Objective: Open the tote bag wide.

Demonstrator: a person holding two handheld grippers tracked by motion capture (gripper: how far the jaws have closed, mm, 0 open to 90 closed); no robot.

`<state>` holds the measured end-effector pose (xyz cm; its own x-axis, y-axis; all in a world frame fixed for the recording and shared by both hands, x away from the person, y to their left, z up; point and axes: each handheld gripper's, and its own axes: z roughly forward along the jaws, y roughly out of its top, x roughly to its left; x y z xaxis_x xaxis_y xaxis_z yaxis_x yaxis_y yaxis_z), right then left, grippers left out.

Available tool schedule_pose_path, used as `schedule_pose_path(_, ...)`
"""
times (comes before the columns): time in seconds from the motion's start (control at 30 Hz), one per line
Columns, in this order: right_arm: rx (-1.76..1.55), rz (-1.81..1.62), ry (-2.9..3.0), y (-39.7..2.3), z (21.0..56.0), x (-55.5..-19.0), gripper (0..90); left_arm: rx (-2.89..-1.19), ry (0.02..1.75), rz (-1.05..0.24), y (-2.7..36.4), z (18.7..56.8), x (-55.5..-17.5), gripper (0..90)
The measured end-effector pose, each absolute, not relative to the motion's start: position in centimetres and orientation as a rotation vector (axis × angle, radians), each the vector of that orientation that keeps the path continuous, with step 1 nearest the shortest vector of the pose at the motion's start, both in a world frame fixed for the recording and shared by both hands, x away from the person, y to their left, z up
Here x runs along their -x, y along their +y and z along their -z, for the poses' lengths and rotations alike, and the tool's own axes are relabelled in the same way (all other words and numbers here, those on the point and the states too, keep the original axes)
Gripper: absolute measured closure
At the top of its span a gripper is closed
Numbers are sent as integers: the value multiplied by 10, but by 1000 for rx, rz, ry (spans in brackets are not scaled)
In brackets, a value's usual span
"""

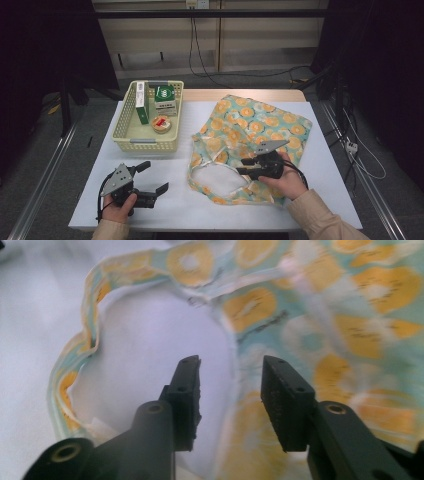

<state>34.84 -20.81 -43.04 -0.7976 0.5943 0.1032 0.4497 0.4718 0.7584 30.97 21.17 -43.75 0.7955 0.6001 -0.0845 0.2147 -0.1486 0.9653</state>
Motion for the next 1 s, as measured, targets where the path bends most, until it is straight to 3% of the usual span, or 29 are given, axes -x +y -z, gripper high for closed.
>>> schedule_pose_path(0.23,-896,-1136,2548,-205,451,-351,609,-1724,636,-380,213,438,-311,27)
schedule_pose_path(0.4,-876,-1087,2541,-204,456,-351,649,-1730,634,-380,212,438,-311,28)
schedule_pose_path(0.5,-876,-1086,2533,-204,457,-352,717,-1734,631,-382,213,438,-311,28)
schedule_pose_path(0.63,-899,-1104,2504,-206,459,-356,900,-1731,632,-380,212,438,-310,27)
schedule_pose_path(1.0,-952,-1216,2532,-182,457,-362,900,-1731,633,-380,211,438,-311,27)
